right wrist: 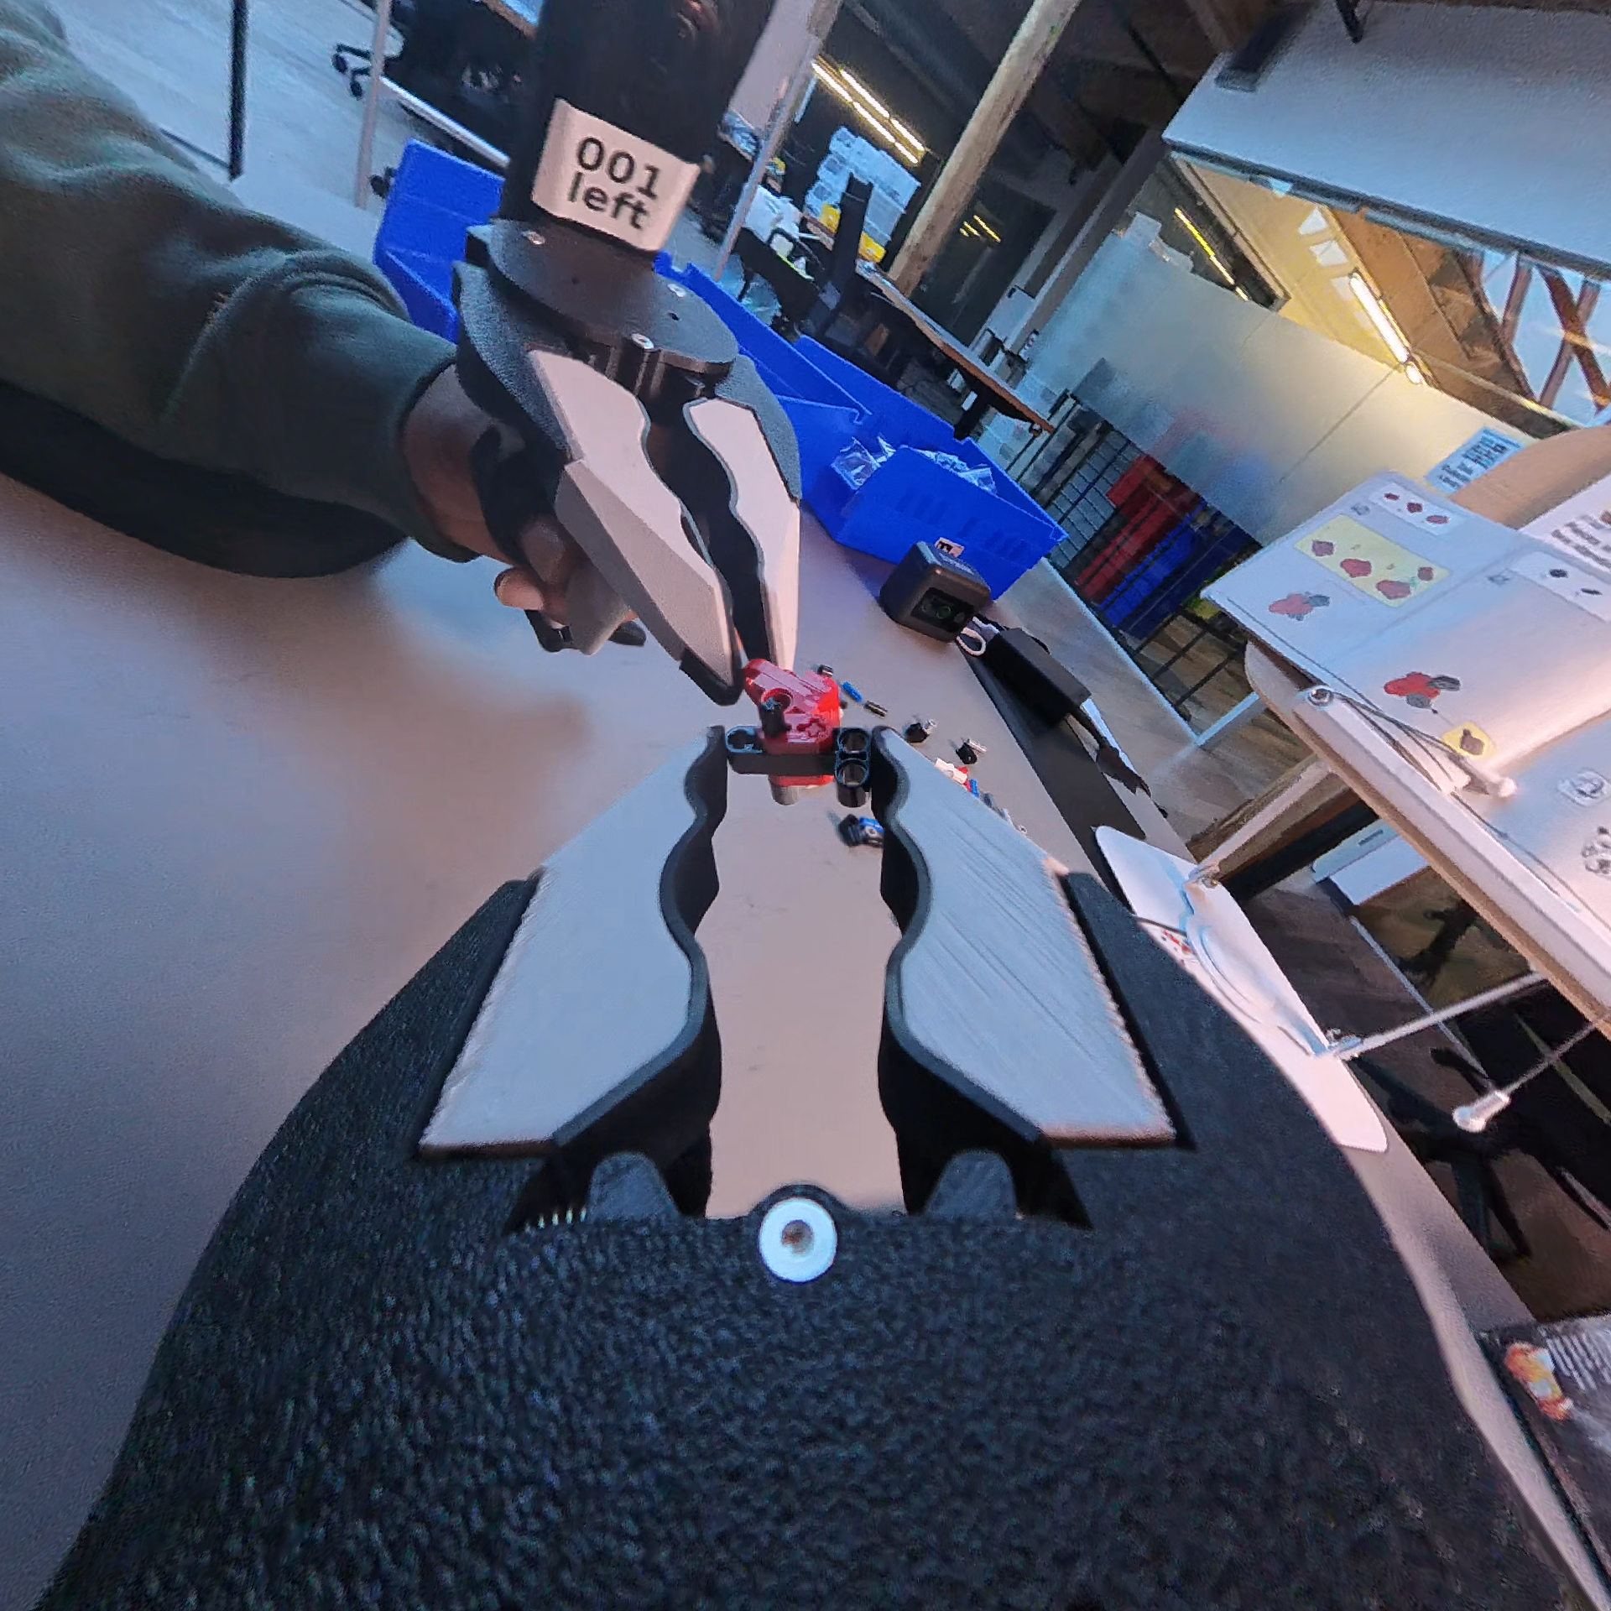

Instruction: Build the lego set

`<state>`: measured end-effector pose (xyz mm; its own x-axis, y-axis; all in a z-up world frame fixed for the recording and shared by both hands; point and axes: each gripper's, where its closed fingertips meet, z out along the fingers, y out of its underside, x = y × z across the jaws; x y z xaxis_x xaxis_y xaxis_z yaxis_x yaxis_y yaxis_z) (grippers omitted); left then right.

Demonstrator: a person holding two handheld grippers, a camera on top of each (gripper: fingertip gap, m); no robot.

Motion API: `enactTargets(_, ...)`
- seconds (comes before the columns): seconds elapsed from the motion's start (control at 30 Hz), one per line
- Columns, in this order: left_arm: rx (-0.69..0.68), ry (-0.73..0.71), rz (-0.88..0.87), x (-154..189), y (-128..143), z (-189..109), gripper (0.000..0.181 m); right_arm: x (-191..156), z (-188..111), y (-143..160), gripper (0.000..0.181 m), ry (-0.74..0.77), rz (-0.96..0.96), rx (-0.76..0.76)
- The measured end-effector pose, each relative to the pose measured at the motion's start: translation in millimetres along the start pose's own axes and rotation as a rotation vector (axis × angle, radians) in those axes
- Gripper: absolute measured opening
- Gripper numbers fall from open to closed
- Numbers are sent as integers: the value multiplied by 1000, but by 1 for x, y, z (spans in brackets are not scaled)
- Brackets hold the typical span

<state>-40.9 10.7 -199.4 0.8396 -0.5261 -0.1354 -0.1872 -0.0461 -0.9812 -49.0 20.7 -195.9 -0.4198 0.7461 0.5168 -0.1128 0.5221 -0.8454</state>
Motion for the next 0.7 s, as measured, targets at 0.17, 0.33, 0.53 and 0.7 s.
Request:
enactTargets(0.17, -2, -77, 35, -7, -1, 0, 6, 7, 3, -3, 32, 54, 71, 4)
enactTargets(0.33, -23, -86, 68, -6, 4, 0, 6, 7, 5, -2, 32, 55, 88, -7)
enactTargets(0.53, 14, -17, 15, 1, -4, -2, 11, 7, 3, -2, 32, 40, 116, 13)
enactTargets(0.7, 19, -8, -37, 2, -5, -1, 6, 8, 5, -1, 32, 60, 118, 5)
